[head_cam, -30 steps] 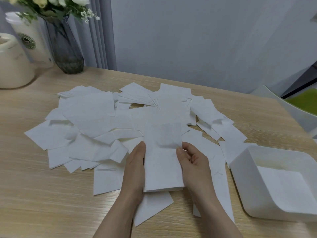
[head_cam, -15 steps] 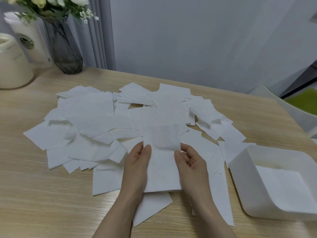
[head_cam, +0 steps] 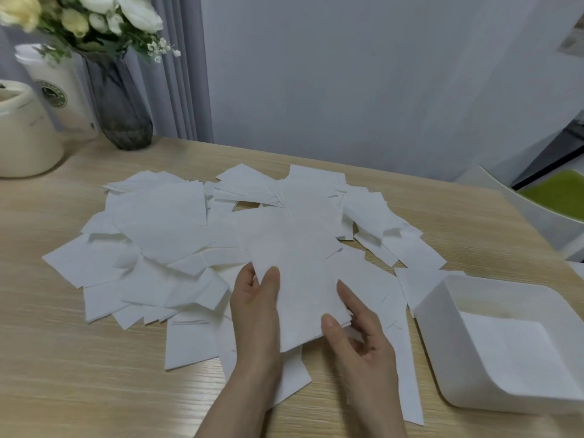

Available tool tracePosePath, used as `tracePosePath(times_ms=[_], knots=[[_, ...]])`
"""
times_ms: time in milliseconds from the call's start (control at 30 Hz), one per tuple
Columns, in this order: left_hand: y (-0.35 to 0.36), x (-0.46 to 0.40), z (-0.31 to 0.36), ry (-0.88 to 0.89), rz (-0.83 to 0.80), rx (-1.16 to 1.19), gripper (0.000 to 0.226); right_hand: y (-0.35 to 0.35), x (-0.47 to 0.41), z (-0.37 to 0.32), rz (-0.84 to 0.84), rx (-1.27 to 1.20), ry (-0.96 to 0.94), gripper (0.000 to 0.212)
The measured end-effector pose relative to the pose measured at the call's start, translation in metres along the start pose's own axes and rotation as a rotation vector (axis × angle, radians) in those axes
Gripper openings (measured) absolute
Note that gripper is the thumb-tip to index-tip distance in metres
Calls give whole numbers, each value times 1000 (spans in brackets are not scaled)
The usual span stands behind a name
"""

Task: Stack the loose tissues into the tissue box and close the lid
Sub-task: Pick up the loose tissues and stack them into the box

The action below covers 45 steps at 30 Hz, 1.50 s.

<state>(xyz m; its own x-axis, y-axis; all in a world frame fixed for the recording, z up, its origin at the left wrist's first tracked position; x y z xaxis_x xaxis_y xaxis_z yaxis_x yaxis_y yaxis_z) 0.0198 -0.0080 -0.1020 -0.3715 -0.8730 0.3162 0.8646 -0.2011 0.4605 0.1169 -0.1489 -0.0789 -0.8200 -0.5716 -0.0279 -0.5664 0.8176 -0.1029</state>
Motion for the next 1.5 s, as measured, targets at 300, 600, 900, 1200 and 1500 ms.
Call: tracePosePath(times_ms=[300, 600, 900, 1200, 1500], knots=[[17, 19, -12, -86, 17, 172, 14, 0, -1, -5, -72, -126, 22, 30], [47, 16, 33, 92, -296, -205, 43, -68, -26, -61, -25, 124, -141, 34], [92, 35, 21, 99, -517, -424, 30, -126, -40, -87, 28, 205, -227, 32], [139, 63, -16, 182, -638, -649, 21, -206, -45, -70, 159, 262, -149, 21], [189, 100, -40, 522, -831, -834, 20, -268, -45, -57, 160, 441, -115, 31]])
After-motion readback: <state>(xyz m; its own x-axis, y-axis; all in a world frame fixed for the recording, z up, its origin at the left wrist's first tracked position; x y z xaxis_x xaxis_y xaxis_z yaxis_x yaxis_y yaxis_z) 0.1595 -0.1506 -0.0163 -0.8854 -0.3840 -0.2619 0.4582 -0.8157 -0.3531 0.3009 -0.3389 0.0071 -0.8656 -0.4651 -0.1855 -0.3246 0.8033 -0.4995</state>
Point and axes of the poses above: each hand's wrist, its own x-axis away from the middle knuckle, its own y-axis out of the palm, z = x × y, the point moved 10 cm from there along -x, towards the middle knuckle, and after that the axes turned 3 degrees about -y, right-handed, at the moved point
